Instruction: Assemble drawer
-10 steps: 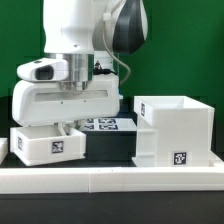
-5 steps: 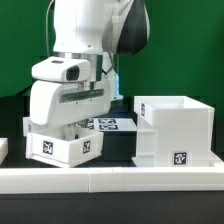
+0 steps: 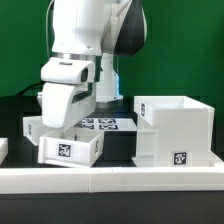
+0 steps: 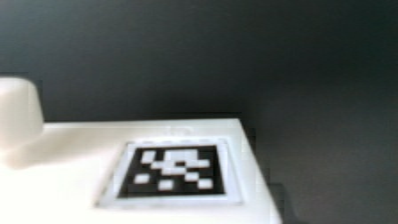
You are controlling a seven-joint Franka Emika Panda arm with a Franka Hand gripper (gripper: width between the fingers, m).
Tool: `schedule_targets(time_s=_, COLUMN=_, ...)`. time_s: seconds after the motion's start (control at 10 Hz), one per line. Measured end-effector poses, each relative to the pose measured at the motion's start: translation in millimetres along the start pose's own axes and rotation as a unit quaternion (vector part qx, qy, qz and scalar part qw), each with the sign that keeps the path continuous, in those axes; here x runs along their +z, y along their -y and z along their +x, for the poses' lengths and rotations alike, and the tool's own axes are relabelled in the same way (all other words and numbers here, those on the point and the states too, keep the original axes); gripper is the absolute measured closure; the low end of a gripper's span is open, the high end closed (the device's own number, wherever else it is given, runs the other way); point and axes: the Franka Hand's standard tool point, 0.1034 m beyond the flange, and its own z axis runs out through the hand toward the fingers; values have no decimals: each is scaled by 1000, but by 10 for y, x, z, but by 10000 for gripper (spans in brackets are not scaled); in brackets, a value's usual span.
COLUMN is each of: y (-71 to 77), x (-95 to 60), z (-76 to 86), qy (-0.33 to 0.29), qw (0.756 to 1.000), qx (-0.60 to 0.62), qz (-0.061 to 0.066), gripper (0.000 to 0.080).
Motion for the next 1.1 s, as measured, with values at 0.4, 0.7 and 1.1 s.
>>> schedule_targets(time_s=0.4, y=-86, x=-20, z=100, qy=3, qw=1000, qx=-10, qz=21, gripper=758)
schedule_targets(time_s=0.7, y=-60, x=-3, z=99, qy=4, qw=999, qx=-10, qz=35, gripper=758)
schedule_targets(time_s=1.1, y=6, x=57, z=294, qy=-2, qw=998, qx=-42, qz=41, gripper=758)
